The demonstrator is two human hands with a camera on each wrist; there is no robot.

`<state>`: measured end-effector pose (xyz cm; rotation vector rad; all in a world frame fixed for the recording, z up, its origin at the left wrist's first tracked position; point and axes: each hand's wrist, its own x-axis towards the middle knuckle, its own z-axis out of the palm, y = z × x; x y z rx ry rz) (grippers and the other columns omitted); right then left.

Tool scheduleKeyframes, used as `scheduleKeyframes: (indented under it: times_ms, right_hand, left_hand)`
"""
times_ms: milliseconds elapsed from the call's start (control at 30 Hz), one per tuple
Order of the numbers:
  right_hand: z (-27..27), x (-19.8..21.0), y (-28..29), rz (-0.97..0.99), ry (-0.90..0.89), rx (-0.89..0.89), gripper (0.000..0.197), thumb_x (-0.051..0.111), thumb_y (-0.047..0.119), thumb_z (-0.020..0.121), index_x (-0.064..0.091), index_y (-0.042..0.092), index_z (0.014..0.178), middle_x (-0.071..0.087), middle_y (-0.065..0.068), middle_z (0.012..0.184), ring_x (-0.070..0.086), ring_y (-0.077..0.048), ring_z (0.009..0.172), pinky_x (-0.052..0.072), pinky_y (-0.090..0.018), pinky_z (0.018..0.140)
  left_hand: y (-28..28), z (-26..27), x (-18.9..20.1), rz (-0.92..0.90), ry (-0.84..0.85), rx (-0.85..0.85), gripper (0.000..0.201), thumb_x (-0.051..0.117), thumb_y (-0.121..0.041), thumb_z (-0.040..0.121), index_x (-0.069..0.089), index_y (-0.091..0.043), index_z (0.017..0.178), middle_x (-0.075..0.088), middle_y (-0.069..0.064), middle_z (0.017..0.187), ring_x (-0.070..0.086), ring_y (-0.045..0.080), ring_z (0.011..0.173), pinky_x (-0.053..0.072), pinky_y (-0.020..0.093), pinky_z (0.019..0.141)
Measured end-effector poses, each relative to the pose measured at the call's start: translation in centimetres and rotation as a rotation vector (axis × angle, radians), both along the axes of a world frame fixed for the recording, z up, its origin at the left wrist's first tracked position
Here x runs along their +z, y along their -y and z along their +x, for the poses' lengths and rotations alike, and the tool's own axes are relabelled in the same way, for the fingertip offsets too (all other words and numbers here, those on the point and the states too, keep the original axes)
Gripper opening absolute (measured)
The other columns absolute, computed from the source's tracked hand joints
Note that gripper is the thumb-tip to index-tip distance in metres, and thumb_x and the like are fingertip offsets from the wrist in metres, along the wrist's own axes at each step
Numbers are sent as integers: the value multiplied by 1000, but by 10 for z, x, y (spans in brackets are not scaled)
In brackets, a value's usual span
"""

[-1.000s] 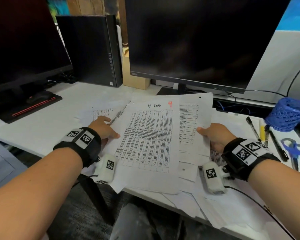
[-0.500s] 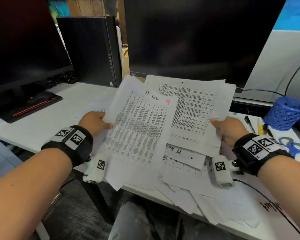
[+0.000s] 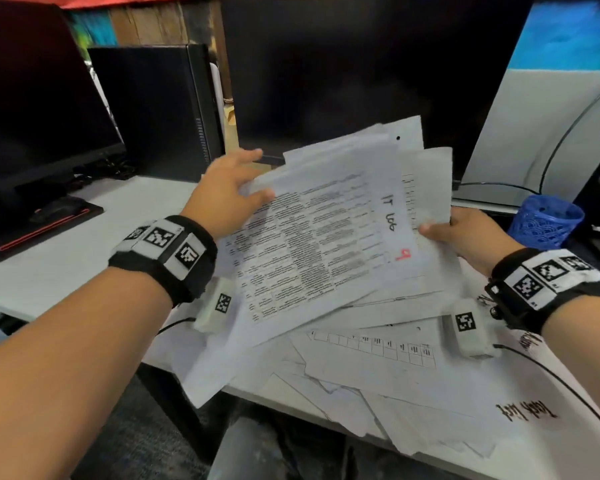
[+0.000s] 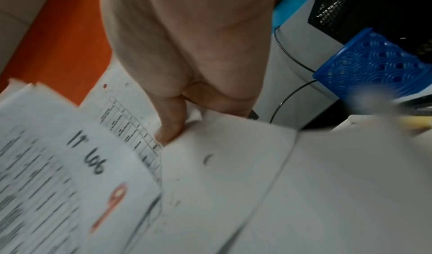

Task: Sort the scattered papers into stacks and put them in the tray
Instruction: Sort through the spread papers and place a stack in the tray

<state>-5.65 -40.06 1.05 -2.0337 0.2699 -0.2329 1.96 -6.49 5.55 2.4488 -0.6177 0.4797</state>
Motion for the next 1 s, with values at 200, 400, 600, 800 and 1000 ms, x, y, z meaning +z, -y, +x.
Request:
scheduleKeyframes:
  times_ms: [200,400,600,800,1000]
  right_hand:
    - [-6,-13,-1,-68,19,-22,13,63,14,87,70,10,96,73,-6,94,68,-21,85,53,-35,80]
    - [-9,-29,14,156,-98,17,30,72,20,81,66,18,110,73,-5,102,72,-23,86,58,-39,75]
    - [-6,-43,6,294,-303,101,38,60,-14,81,59,2,116,71,-13,98,71,-23,75,54,-24,53]
    - [-3,-44,5,378,-343,-47,32,53,-17,85,59,1,111,66,-13,86,66,-22,62,49,-20,40]
    - [-1,-47,7,338,-305,-81,31,58,-11,85,60,2,114,68,-20,105,67,-32,86,58,-40,73]
  left_hand:
    - [47,2,-5,97,-210,-86,16,64,-27,88,62,-21,103,63,0,106,58,20,97,40,26,78]
    - [48,6,-12,10,-199,1,22,64,-21,88,56,-29,107,58,-4,107,55,18,102,38,27,78]
    - [20,19,-14,-152,-272,112,39,66,-21,87,59,-28,124,61,-5,99,59,14,89,43,25,75]
    - [-5,30,-25,-300,-315,339,26,60,-23,89,67,-17,113,69,5,104,65,22,91,50,31,77]
    - [-26,24,-22,-120,-451,286,22,59,-25,93,66,-14,109,68,7,99,62,24,88,45,33,83]
